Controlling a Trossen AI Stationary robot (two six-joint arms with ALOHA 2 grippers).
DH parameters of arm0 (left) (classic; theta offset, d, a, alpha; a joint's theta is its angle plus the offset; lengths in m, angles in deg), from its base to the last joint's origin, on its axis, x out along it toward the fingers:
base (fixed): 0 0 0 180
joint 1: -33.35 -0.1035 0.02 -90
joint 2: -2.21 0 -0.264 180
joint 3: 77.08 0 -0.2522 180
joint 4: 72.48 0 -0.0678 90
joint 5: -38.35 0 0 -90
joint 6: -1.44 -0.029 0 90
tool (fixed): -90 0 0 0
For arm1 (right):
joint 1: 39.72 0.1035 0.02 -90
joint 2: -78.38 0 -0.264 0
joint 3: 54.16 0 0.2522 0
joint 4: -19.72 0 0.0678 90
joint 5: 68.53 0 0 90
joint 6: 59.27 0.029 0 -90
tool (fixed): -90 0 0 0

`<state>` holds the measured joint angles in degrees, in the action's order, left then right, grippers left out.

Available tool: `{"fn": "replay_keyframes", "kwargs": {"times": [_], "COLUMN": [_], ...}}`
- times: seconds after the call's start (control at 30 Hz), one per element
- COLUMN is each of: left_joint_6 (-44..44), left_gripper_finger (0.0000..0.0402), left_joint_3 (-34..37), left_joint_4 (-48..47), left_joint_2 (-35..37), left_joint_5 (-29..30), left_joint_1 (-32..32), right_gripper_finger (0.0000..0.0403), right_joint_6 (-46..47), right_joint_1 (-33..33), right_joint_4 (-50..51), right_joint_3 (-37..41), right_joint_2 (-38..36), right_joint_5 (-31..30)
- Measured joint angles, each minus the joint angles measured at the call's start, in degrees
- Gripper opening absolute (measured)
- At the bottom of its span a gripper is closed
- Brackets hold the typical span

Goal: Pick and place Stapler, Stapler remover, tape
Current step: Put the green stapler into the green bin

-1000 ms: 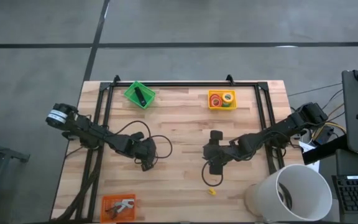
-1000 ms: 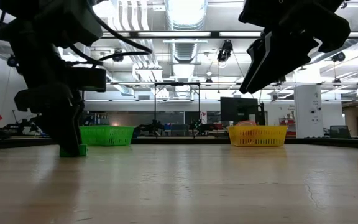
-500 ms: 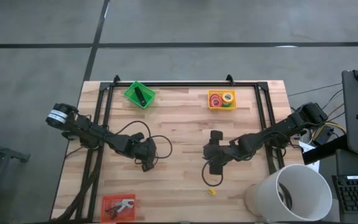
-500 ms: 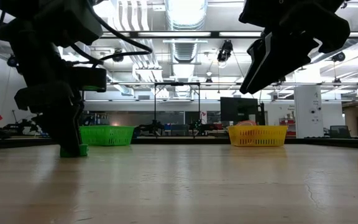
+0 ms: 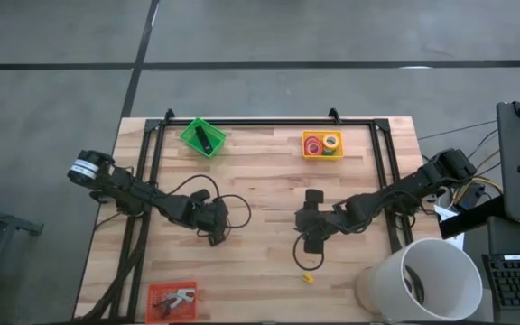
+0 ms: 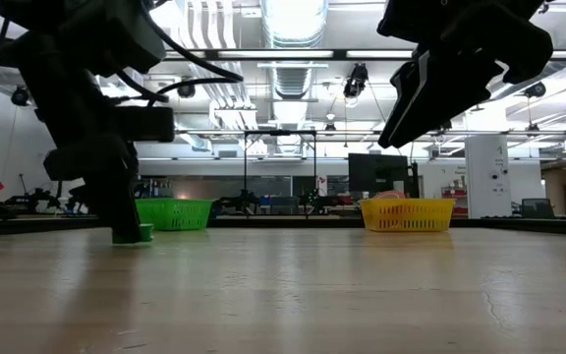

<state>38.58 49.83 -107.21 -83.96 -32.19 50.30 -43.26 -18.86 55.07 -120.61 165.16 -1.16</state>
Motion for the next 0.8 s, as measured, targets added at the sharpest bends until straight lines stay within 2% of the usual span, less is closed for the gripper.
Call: {"fn": "replay_keyframes", "kwargs": {"times": [0.2,0.37,0.8], "left_joint_6": [-1.4,-2.8,0.7], "left_gripper_finger": [0.0082,0.0082,0.0083], "left_joint_3": [-0.9,-2.0,-3.9], "left_joint_4": [0.0,0.0,-0.3], "left_joint_2": [0.0,0.1,2.6], "left_joint_5": [3.9,10.6,40.2], "left_joint_1": [-0.1,-0.4,-3.5], "right_gripper_finger": [0.0219,0.0219,0.0219], "right_joint_6": [-0.2,-0.2,-0.2], "right_joint_1": [0.0,-0.1,-0.1], "right_joint_4": [-0.3,-1.0,-1.0], "right_joint_3": [0.4,0.6,0.7], "right_joint_2": [0.0,0.0,0.0], "right_joint_5": [0.0,0.0,0.0]}}
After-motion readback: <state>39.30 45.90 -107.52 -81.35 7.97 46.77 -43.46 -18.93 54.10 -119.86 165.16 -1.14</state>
